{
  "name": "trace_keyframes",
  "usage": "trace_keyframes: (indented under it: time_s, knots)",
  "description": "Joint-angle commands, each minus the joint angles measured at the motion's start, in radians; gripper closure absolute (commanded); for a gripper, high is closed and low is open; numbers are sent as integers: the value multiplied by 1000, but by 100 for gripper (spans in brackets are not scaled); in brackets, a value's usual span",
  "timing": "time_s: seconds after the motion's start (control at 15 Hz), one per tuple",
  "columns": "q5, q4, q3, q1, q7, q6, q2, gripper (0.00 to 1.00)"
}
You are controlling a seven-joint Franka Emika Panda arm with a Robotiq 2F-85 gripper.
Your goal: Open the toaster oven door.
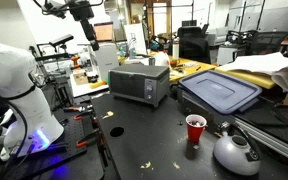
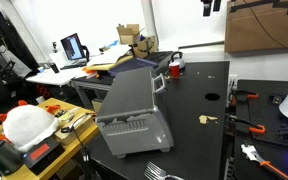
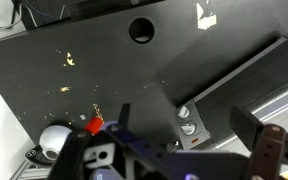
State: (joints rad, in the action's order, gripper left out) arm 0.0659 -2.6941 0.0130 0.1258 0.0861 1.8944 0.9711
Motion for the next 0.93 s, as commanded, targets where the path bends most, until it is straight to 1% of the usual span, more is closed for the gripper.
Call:
trace_keyframes:
  time_s: [0.0, 0.47, 0.87]
  knots:
    - [4, 3, 4, -5, 3, -3, -1, 0]
    - [4, 3, 4, -5, 3, -3, -1, 0]
    - [-9, 74, -56, -9, 92, 27, -139, 0]
